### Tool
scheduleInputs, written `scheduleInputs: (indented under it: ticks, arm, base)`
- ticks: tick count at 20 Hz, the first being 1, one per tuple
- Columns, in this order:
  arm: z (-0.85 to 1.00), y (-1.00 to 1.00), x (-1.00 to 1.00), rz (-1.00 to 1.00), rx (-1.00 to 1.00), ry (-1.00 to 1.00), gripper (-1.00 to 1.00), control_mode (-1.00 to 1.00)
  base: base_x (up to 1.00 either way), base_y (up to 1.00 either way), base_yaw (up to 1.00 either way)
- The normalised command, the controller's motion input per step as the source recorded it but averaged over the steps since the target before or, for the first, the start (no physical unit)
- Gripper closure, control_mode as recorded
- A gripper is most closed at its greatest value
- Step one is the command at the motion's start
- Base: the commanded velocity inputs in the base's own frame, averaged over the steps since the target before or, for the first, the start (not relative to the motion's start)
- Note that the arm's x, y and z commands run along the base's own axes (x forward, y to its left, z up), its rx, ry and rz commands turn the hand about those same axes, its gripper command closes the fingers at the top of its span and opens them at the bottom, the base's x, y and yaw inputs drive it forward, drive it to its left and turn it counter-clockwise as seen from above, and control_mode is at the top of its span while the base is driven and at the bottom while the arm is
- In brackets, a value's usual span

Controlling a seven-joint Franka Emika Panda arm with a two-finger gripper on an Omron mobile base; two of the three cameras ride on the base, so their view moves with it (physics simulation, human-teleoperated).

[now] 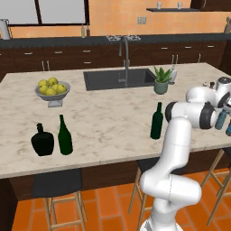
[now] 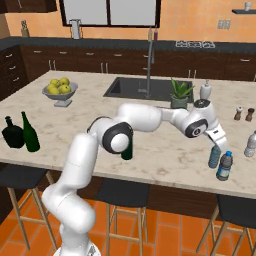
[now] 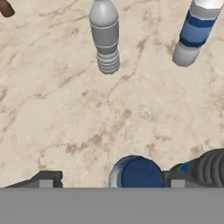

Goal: Move the plastic bottles in the middle to the plastics group, and the glass bottles in the middle to the glass group.

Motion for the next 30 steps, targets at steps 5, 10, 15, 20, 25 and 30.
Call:
scheduleInputs:
  ticks: [5,10,15,20,25,30]
  arm:
    - [0.30,0.00,-0.26,0.00,0.00,-0.15,-1.00,-1.00]
    - [0.24,0.44,-0.58,0.16,-0.02,-0.08,-1.00,-1.00]
    - [0.16,0.87,-0.47,0.42,-0.04,0.00,-1.00,-1.00]
    - [0.30,0.98,-0.15,0.33,-0.04,0.08,-1.00,-1.00]
    - [0.34,0.95,-0.01,0.21,0.00,0.12,-1.00,-1.00]
    - [0.48,0.87,0.00,0.16,-0.06,0.29,-1.00,-1.00]
  base:
    - [0.00,0.00,0.00]
    - [0.00,0.00,0.00]
    - [0.00,0.00,0.00]
    - [0.00,0.00,0.00]
    - [0.00,0.00,0.00]
    - [0.00,0.00,0.00]
